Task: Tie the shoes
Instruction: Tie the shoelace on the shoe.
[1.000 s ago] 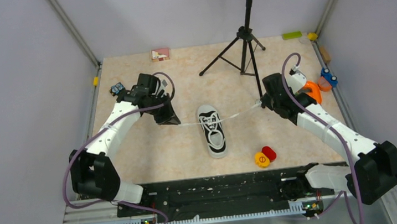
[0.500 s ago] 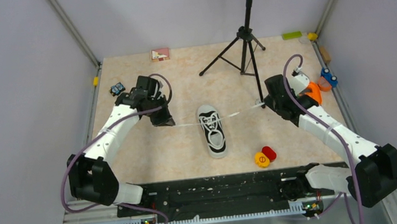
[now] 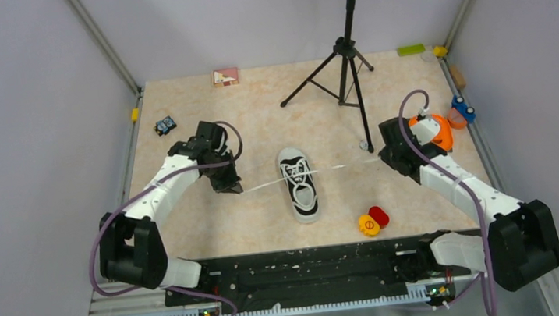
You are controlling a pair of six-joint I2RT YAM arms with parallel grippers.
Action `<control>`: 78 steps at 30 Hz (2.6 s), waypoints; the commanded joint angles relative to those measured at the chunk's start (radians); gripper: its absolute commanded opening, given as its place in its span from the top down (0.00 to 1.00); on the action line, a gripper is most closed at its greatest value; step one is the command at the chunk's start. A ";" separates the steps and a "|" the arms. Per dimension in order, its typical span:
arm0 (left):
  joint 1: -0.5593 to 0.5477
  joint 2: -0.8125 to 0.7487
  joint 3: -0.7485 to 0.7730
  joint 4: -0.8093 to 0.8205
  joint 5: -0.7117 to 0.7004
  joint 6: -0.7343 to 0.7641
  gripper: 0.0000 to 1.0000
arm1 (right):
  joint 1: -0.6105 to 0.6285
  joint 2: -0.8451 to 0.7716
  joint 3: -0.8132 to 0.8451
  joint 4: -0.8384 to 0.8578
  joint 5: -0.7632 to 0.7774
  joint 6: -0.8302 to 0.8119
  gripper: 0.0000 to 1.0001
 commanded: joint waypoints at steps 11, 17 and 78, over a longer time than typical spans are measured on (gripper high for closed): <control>0.006 0.053 -0.045 0.057 -0.040 0.020 1.00 | -0.015 0.087 -0.074 0.064 0.042 -0.012 1.00; 0.006 0.101 -0.013 0.081 -0.043 0.020 1.00 | -0.027 0.121 -0.065 0.063 0.056 -0.024 1.00; 0.063 -0.109 -0.168 0.141 -0.138 -0.074 1.00 | -0.056 0.056 -0.118 0.041 0.102 -0.057 1.00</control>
